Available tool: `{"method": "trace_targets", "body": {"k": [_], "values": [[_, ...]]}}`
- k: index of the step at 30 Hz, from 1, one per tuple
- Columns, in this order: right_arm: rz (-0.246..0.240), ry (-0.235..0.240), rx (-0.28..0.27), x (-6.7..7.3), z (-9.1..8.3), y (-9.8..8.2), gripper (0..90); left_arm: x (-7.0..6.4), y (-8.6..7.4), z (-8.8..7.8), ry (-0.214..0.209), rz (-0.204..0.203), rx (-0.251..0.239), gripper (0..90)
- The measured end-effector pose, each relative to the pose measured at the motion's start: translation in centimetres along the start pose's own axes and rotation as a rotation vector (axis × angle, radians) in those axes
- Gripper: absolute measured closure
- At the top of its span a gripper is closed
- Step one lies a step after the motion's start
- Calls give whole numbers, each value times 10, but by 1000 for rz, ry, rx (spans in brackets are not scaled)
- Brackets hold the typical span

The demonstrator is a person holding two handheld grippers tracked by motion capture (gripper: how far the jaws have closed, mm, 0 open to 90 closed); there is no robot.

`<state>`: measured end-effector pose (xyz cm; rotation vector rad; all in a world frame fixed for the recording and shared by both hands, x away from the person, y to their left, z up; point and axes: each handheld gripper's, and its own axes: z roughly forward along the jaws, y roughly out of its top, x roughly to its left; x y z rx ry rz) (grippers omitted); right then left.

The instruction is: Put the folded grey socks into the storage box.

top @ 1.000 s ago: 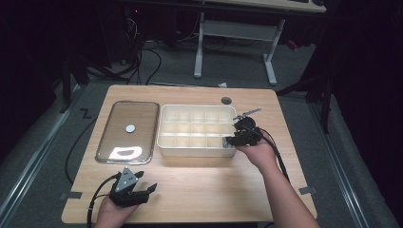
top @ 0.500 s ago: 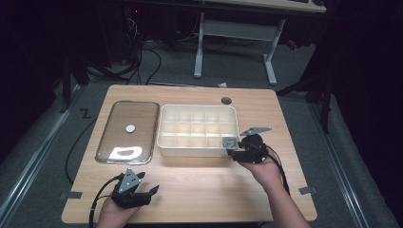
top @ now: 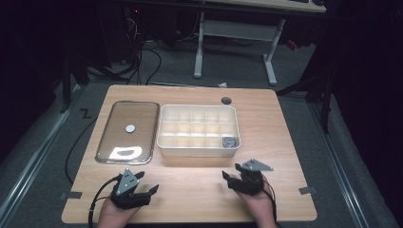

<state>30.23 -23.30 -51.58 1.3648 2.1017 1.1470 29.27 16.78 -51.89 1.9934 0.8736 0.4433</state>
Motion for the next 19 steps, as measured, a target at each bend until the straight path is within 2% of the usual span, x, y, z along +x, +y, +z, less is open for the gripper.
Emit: {"method": "trace_targets", "body": {"k": [1, 2, 4, 5, 8, 10, 13, 19], "values": [[12, 21, 6, 3, -1, -4, 365, 1, 0, -1, 1, -8, -6, 276], [-10, 63, 41, 5, -2, -6, 339, 1, 0, -2, 2, -14, -15, 276], [-75, 0, 42, 6, -5, -11, 366, 3, -2, 0, 9, -14, -3, 275], [-78, -17, 38, 3, -5, -13, 367, 5, -2, 2, 11, -22, 5, 272], [-33, -18, 14, -3, -4, -13, 368, 8, -4, 4, 10, -44, 10, 270], [-29, -29, 5, -4, -6, -13, 373, 8, -3, 4, 14, -36, 7, 270], [-30, -35, 29, -6, -4, -16, 375, 8, -2, 4, 11, -32, 4, 271], [-21, -48, 28, -6, -6, -16, 382, 8, -2, 4, 8, -14, 18, 272]]}}
